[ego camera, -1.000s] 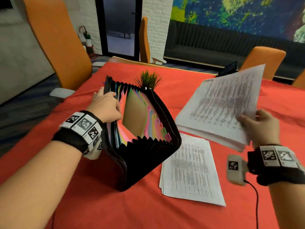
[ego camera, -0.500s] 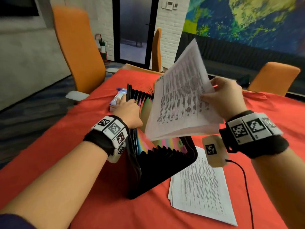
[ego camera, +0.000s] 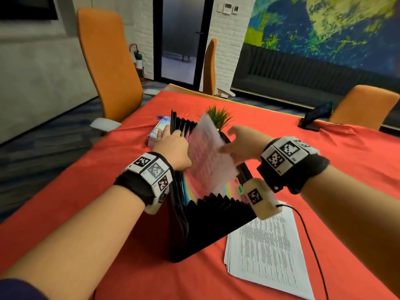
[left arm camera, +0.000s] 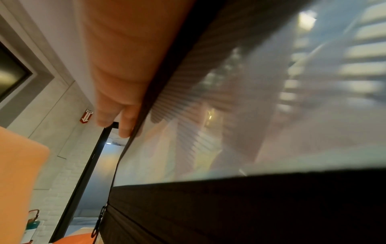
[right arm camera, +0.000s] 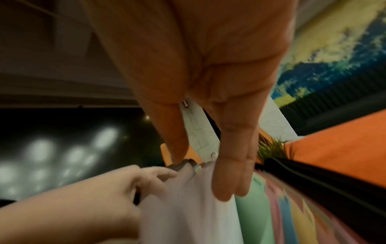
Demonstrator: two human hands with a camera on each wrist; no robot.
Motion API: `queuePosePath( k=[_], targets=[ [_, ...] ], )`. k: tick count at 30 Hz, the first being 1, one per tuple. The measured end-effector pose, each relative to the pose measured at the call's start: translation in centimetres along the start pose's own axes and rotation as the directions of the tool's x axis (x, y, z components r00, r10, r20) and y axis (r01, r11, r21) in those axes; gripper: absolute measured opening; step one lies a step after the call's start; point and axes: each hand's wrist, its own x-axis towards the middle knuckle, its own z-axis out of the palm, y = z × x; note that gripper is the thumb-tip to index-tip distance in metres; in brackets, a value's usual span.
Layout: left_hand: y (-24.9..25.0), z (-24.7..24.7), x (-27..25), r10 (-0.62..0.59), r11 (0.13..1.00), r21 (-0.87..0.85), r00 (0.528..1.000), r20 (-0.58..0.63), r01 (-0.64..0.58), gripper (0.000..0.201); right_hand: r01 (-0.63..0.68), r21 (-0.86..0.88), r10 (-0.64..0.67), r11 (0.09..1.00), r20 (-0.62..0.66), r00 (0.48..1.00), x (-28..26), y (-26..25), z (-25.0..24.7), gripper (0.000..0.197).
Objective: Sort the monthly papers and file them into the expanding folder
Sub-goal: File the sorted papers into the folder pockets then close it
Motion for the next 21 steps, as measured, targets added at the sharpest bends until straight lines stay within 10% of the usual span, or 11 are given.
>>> queuePosePath(
  k=[6,12,18,21],
  targets=[
    [0.3,-0.7,-0.9,0.056,0.992,0.116,0.998,0.017,-0.058,0.022,0.112,0.041,-0.119,0.993,0.328,0.937,-0.7,2.8,3.9,0.038],
    [1.5,-0.7,-0.8,0.469,0.747,0.423,0.857,0.211,-0.513,0.072,-0.103,0.469,0.135,0.877,-0.035,0.99,-1.4,12.4,3.4,0.005],
    [1.9,-0.7,-0.4,0.481,0.62,0.422,0.746,0.461,-0.661,0.08,-0.583,0.013,0.576,0.812,0.147,0.804,-2.9,26.5,13.6,0.028],
    [2.1,-0.8,-0.3,0.52,0.622,0.397,0.735,0.435,-0.675,0.065,-0.744,0.042,0.731,0.667,0.158,0.664,-5.1,29.8,18.2,0.076]
  ],
)
